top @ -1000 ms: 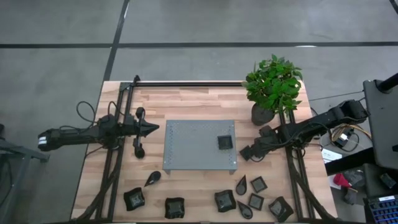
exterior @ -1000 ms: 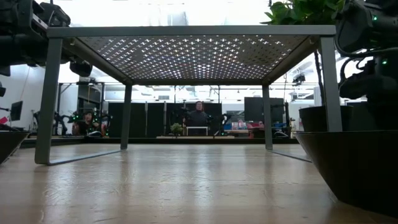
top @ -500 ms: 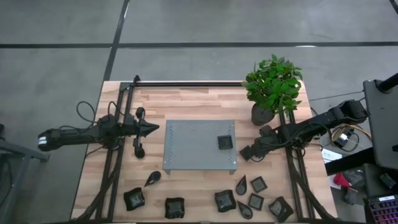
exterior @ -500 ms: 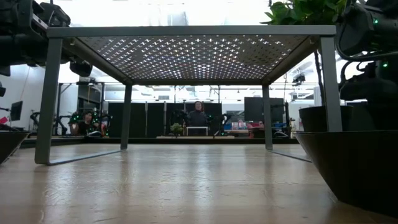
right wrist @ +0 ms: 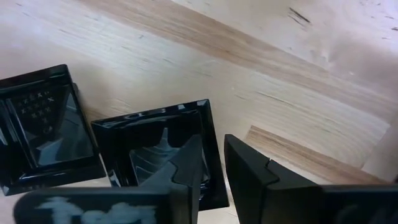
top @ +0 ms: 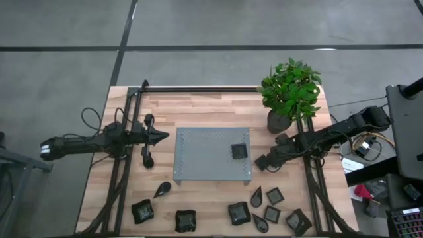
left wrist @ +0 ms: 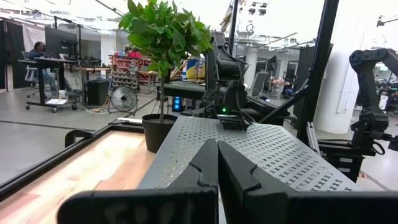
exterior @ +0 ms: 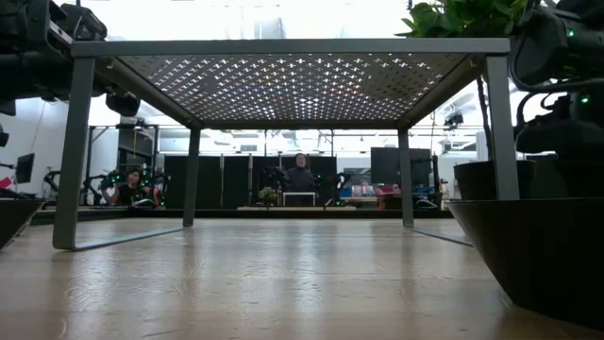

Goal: Pick & Place Mini shaped plates
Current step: Stack the black square plate on the black square plate on the shelf

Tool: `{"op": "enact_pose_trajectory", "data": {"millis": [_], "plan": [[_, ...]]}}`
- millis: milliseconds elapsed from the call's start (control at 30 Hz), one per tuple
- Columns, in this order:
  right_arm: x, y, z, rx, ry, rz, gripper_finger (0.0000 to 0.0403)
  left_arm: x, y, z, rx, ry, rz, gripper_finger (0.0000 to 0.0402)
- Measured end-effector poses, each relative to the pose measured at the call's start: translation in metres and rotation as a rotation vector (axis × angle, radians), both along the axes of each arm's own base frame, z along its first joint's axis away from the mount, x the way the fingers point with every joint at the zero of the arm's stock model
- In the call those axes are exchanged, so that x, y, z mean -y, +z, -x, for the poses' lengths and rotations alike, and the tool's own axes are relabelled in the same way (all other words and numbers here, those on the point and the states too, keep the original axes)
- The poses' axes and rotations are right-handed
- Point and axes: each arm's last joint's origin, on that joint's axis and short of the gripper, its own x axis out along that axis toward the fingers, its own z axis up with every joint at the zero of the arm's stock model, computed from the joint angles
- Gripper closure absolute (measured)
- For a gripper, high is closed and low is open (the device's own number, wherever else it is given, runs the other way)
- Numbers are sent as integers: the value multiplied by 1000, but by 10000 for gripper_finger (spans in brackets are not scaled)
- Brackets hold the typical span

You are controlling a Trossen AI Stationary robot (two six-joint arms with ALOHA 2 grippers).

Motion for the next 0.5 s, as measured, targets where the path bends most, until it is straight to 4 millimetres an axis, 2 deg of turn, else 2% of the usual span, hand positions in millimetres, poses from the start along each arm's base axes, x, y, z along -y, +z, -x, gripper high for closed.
{"op": "enact_pose_trajectory", "data": {"millis": [233, 400, 500], "plan": [[-1, 1, -1, -1, 13, -21, 389, 0, 0, 0, 0, 0, 0, 401], [-2, 3, -2, 1, 15, -47, 393, 0, 0, 0, 0, 0, 0, 401], [-4, 10, -7, 24, 18, -82, 394, 0, 0, 0, 0, 0, 0, 401]]}}
